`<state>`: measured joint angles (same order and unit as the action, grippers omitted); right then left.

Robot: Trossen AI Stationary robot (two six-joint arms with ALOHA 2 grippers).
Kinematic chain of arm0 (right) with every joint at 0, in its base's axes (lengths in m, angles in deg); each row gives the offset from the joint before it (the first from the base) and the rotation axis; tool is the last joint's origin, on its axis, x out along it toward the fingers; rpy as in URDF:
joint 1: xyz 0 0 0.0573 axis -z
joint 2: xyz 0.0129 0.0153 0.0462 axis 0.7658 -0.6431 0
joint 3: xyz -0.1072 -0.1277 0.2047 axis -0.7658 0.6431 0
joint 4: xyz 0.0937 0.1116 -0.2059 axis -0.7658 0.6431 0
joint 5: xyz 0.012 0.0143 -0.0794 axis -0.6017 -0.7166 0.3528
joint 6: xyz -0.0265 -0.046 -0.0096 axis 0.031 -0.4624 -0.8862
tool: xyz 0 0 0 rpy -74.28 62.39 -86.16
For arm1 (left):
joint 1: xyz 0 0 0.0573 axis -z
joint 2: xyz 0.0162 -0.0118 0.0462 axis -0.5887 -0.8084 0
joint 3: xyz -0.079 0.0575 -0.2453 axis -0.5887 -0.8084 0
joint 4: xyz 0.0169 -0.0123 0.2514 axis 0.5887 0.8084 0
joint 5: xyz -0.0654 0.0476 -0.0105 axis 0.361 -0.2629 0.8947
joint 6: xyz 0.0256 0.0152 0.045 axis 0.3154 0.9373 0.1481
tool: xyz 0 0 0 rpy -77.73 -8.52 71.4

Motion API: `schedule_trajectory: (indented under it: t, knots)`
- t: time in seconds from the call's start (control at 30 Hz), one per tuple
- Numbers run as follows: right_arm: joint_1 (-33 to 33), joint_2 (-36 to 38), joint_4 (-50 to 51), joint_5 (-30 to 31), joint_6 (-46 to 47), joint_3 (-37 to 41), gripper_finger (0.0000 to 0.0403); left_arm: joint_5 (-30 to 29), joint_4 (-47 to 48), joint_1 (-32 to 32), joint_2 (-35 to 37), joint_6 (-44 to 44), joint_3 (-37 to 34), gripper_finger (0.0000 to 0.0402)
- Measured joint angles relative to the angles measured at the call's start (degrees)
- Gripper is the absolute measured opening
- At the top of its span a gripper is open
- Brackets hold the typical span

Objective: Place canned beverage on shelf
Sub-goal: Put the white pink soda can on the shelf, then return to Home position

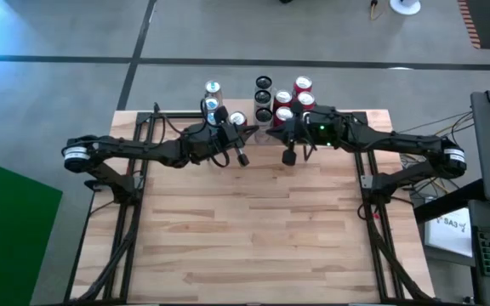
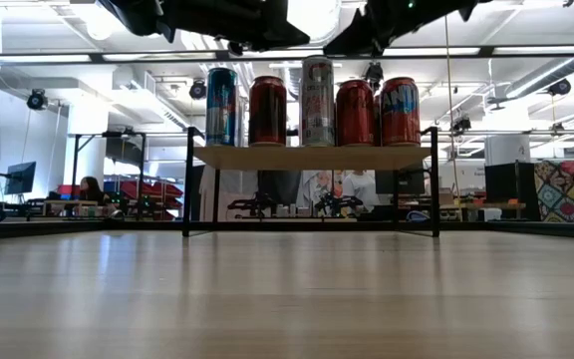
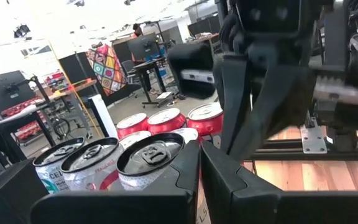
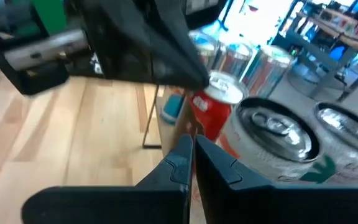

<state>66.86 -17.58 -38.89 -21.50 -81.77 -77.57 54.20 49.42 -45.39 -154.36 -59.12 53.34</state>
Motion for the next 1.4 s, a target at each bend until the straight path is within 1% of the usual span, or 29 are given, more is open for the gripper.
schedule_trajectory:
  t: [0.13,0.37,0.57,0.73,1.0,1.13,1.4]
  knots:
    - [0.0,-1.4,-0.6,4.1,-0.2,0.0,0.0009,0.0,0.0,0.0,0.5,0.0,0.0,0.0]
    - [0.0,-2.0,-1.0,7.3,-1.2,-0.1,0.0009,0.0,0.4,0.2,1.1,0.0,0.0,0.0]
    - [0.0,-2.0,-2.0,7.6,-1.5,-0.1,0.0009,-0.1,0.3,0.1,1.5,0.2,0.0,0.0]
    - [0.0,-2.3,-2.2,9.8,-2.0,-0.1,0.0009,-0.1,0.4,0.1,1.5,0.2,0.0,0.0]
    - [-0.1,-2.2,-2.1,9.9,-1.9,-0.3,0.0009,-0.1,0.5,0.2,1.5,0.2,0.0,0.0]
    - [-0.1,-0.8,-1.7,9.8,-0.7,-0.9,0.0009,-0.1,0.6,0.2,1.5,0.2,0.0,0.0]
    - [-0.1,2.3,4.3,10.1,2.4,-3.1,0.0009,-0.1,1.0,0.1,1.5,0.2,0.0,0.0]
